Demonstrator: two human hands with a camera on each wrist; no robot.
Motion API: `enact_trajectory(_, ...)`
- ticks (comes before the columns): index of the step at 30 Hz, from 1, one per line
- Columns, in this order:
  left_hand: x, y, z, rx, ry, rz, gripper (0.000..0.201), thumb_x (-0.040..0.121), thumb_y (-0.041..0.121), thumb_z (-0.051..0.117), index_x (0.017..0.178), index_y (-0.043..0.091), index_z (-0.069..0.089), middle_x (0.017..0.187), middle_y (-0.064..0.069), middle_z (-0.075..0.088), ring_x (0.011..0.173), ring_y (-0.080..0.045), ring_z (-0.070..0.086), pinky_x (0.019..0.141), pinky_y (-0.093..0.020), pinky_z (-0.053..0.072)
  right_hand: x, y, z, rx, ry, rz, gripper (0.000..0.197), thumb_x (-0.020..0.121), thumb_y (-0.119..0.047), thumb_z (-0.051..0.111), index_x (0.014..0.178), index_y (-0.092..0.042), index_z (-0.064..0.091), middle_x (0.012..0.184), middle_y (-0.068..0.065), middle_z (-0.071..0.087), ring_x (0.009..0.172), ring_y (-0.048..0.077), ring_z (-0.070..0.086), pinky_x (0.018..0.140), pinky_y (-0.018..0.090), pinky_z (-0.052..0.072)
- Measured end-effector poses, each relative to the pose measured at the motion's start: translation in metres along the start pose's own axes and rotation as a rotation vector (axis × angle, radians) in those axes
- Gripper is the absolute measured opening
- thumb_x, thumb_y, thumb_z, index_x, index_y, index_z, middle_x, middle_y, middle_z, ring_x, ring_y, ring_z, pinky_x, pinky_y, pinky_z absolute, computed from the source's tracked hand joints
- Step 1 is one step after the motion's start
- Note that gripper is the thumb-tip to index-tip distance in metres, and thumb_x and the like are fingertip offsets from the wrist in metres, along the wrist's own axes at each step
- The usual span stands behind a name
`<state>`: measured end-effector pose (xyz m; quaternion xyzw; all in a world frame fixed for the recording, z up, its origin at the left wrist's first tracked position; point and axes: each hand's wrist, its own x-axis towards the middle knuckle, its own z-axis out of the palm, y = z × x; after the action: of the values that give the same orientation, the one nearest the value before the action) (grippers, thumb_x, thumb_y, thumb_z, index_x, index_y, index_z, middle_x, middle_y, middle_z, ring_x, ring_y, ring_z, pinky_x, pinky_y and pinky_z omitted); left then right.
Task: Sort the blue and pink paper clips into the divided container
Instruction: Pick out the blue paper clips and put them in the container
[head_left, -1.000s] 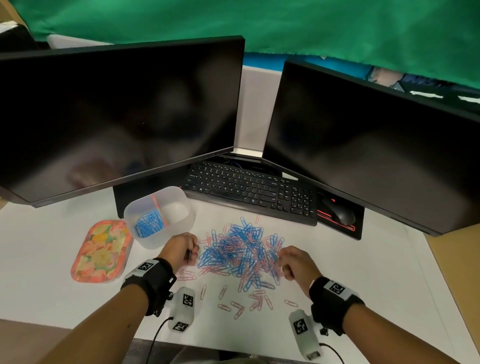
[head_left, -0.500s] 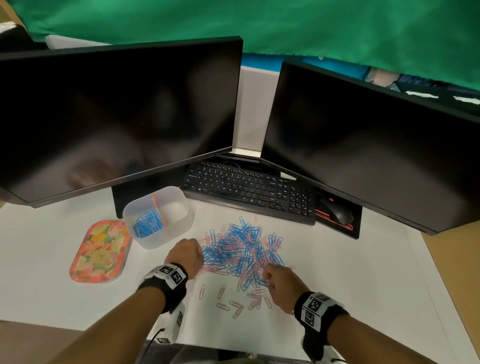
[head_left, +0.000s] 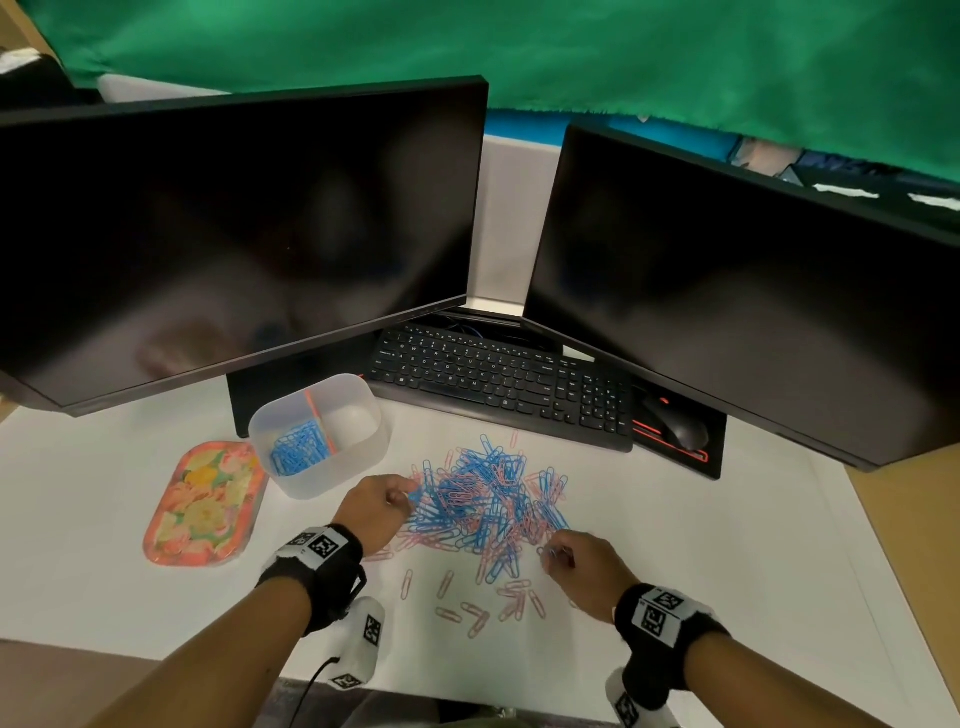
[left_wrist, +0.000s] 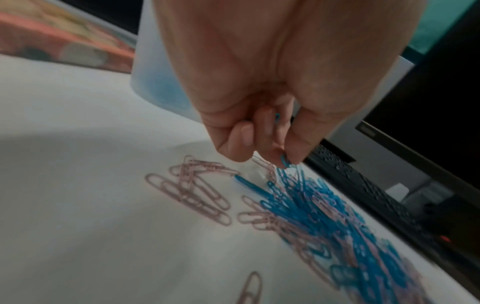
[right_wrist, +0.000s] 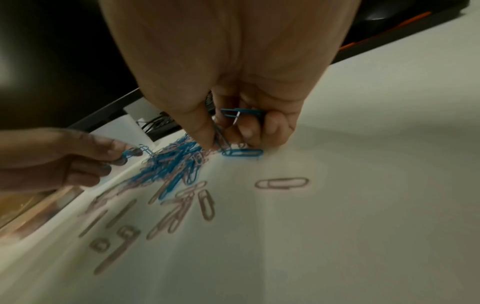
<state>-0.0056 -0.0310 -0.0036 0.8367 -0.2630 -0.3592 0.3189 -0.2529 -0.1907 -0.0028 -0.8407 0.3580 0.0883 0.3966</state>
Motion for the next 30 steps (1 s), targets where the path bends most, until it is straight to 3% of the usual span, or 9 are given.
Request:
enact_trajectory(4, -0.002, 0.003, 0.000, -0.105, -0.017, -0.015, 0.011, 0.086, 0.009, 0.065, 0.081, 0.019, 0.065, 0.065, 0.005, 0.054, 0.068, -0.014, 0.052, 0.071, -0.023, 0.041, 0.002, -0.002, -0.006, 0.101, 0.052, 0.031, 0.033, 0.091, -0.022, 0.060, 0.059, -0.030, 0.059, 0.053, -0.012, 0.057, 0.055, -0.001, 0.052, 0.057, 0.006, 0.039)
enact_trajectory(5, -0.003, 0.003, 0.000, -0.120, -0.011, -0.017, 0.012, 0.085, 0.010, 0.066, 0.077, 0.019, 0.065, 0.061, 0.006, 0.051, 0.065, -0.014, 0.050, 0.071, -0.025, 0.041, 0.002, -0.002, -0.007, 0.116, 0.055, 0.039, 0.030, 0.092, -0.023, 0.059, 0.063, -0.027, 0.065, 0.059, -0.011, 0.062, 0.061, 0.000, 0.055, 0.059, 0.005, 0.039)
enact_trajectory(8, -0.004, 0.007, 0.000, -0.158, -0.007, -0.025, 0.003, 0.084, 0.011, 0.067, 0.081, 0.012, 0.068, 0.063, 0.003, 0.055, 0.062, -0.013, 0.049, 0.064, -0.023, 0.038, 0.005, -0.005, -0.010, 0.140, 0.032, 0.059, 0.026, 0.095, -0.023, 0.051, 0.098, -0.015, 0.075, 0.098, -0.006, 0.070, 0.094, 0.009, 0.061, 0.078, 0.012, 0.043)
enact_trajectory(13, -0.006, 0.011, -0.002, -0.248, -0.011, -0.028, 0.005, 0.085, 0.008, 0.065, 0.082, 0.009, 0.069, 0.081, -0.003, 0.072, 0.055, -0.001, 0.052, 0.057, -0.019, 0.037, 0.008, -0.011, -0.014, 0.286, 0.014, 0.077, 0.025, 0.092, -0.027, 0.057, 0.108, -0.015, 0.073, 0.111, -0.004, 0.070, 0.105, 0.008, 0.062, 0.093, 0.023, 0.046)
enact_trajectory(16, -0.008, 0.017, -0.003, -0.285, -0.006, -0.025, 0.004, 0.085, 0.005, 0.063, 0.084, 0.005, 0.068, 0.083, -0.005, 0.073, 0.049, 0.005, 0.051, 0.057, -0.019, 0.037, 0.011, -0.016, -0.018, 0.438, 0.009, 0.158, 0.020, 0.089, -0.024, 0.064, 0.100, -0.012, 0.075, 0.088, -0.007, 0.071, 0.081, 0.006, 0.062, 0.070, 0.016, 0.045)
enact_trajectory(18, -0.009, 0.020, -0.004, -0.310, -0.005, -0.029, 0.006, 0.084, 0.002, 0.062, 0.086, 0.000, 0.068, 0.077, -0.002, 0.069, 0.043, 0.006, 0.049, 0.055, -0.019, 0.035, 0.011, -0.019, -0.020, 0.558, -0.009, 0.227, 0.014, 0.086, -0.019, 0.066, 0.091, -0.011, 0.076, 0.068, -0.005, 0.063, 0.061, 0.010, 0.050, 0.057, 0.018, 0.037)
enact_trajectory(20, -0.011, 0.023, -0.005, -0.326, -0.011, -0.037, 0.007, 0.084, 0.001, 0.062, 0.087, -0.001, 0.067, 0.076, -0.002, 0.067, 0.039, 0.005, 0.047, 0.054, -0.019, 0.034, 0.012, -0.019, -0.022, 0.659, -0.017, 0.266, 0.012, 0.085, -0.013, 0.066, 0.087, -0.008, 0.076, 0.059, 0.001, 0.052, 0.055, 0.014, 0.036, 0.051, 0.022, 0.030)
enact_trajectory(26, -0.016, 0.028, -0.010, -0.369, -0.002, -0.046, 0.010, 0.086, 0.001, 0.059, 0.093, 0.003, 0.065, 0.080, -0.006, 0.071, 0.039, 0.002, 0.044, 0.052, -0.018, 0.035, 0.015, -0.033, -0.027, 0.788, -0.030, 0.273, 0.017, 0.088, -0.006, 0.056, 0.085, 0.003, 0.070, 0.071, 0.009, 0.061, 0.049, 0.012, 0.034, 0.046, 0.021, 0.025)
enact_trajectory(30, -0.017, 0.030, -0.026, -0.509, 0.058, -0.080, 0.027, 0.089, -0.004, 0.050, 0.103, 0.011, 0.067, 0.072, -0.001, 0.066, 0.044, -0.008, 0.036, 0.046, -0.020, 0.033, 0.029, -0.063, -0.023, 0.903, -0.109, 0.245, 0.014, 0.090, -0.010, 0.051, 0.080, -0.005, 0.060, 0.067, 0.008, 0.054, 0.049, 0.015, 0.038, 0.044, 0.024, 0.028)
